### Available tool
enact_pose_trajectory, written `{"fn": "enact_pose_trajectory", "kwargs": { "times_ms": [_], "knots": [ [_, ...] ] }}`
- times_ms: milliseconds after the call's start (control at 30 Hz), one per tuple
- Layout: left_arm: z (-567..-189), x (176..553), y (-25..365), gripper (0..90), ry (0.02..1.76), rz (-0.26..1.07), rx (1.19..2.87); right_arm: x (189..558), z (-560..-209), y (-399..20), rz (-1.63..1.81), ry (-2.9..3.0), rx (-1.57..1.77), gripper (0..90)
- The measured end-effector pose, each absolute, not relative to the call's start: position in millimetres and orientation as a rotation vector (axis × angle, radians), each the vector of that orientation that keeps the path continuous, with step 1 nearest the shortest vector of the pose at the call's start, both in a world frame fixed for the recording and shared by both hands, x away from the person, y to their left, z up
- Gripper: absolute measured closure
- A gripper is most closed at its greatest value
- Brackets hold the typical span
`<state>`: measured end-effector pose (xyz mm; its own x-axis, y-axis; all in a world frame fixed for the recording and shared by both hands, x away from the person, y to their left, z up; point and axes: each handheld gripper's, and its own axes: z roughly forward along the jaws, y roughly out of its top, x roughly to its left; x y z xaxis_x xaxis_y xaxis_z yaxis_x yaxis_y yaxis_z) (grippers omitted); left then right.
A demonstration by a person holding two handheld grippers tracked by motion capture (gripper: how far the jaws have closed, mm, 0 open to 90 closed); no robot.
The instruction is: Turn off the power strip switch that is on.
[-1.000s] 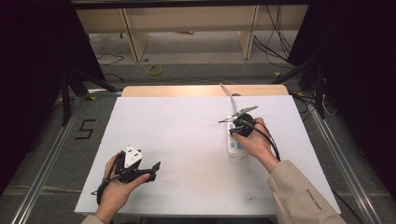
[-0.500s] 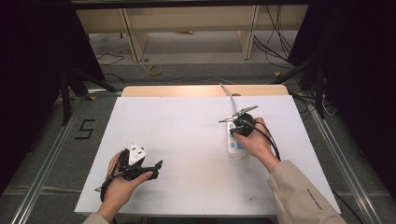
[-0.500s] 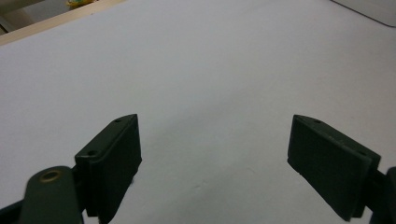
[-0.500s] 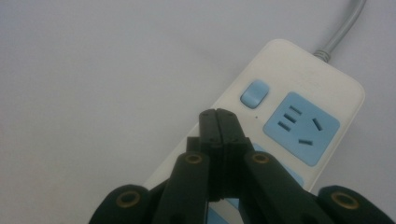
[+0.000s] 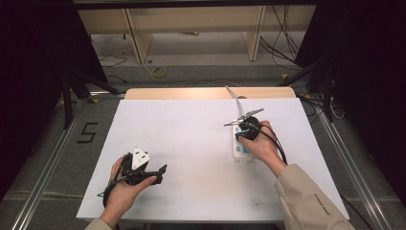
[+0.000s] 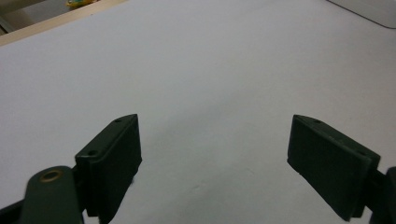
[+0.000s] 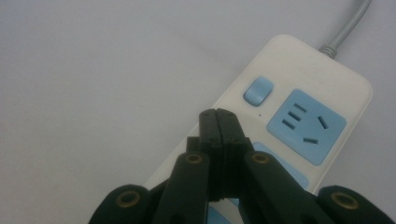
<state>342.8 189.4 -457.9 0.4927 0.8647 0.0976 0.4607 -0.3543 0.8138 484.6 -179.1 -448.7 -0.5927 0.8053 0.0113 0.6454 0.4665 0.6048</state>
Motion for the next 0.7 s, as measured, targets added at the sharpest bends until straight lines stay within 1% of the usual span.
{"fn": "enact_pose_trajectory", "kwargs": {
  "times_ms": [700],
  "knots": [
    [-457.3, 342.1, 189.7, 17.4, 1.086, 0.693, 1.987, 488.3, -445.3, -175.2, 0.77, 2.457, 1.298, 90.0]
  ]
}}
